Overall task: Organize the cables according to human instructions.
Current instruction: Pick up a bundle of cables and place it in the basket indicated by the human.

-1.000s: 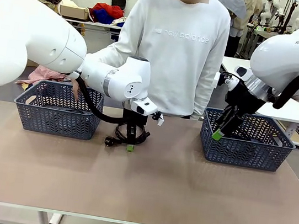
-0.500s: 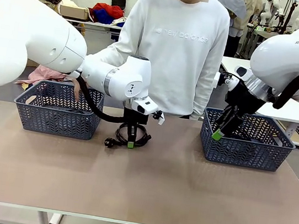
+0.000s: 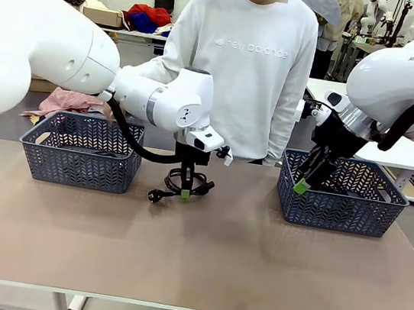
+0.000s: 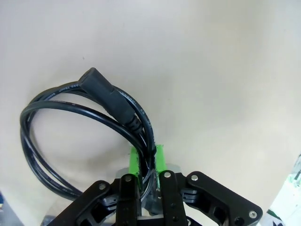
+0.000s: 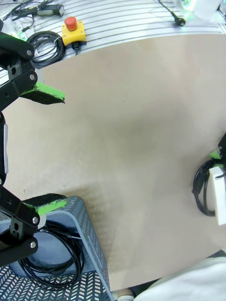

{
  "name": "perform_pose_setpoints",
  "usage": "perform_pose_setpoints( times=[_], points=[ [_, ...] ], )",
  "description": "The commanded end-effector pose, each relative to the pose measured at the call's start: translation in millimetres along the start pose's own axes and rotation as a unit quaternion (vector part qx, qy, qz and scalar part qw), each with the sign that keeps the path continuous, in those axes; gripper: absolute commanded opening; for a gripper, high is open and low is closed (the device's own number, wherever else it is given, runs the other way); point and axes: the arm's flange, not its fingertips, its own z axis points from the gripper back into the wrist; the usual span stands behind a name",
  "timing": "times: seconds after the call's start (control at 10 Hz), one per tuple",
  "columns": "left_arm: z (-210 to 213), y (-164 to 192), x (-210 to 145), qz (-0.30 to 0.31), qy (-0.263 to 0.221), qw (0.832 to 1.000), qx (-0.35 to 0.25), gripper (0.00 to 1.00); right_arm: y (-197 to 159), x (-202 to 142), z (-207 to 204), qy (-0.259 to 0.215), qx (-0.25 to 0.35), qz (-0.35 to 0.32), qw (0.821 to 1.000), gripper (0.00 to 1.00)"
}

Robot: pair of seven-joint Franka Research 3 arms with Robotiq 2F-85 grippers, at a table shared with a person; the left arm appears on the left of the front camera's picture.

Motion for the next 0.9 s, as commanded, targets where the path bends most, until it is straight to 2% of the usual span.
perform_pose_setpoints(
  times=[0.0, 0.4, 0.8],
  points=[
    [30.5, -3.9, 0.4, -0.026, -0.007, 1.000, 0.007, 0.03, 0.3, 1.5, 1.7, -0.001, -0.003, 0.000, 1.000, 1.00],
    [93.6, -3.1, 6.4, -0.121, 0.000, 0.993, 0.003, 0.03, 0.3, 1.5, 1.7, -0.001, -0.003, 0.000, 1.000, 1.00],
    [159.5, 6.0, -32.6, -0.167, -0.012, 0.986, 0.018, 0.03, 0.3, 1.5, 1.7, -0.001, -0.003, 0.000, 1.000, 1.00]
  ],
)
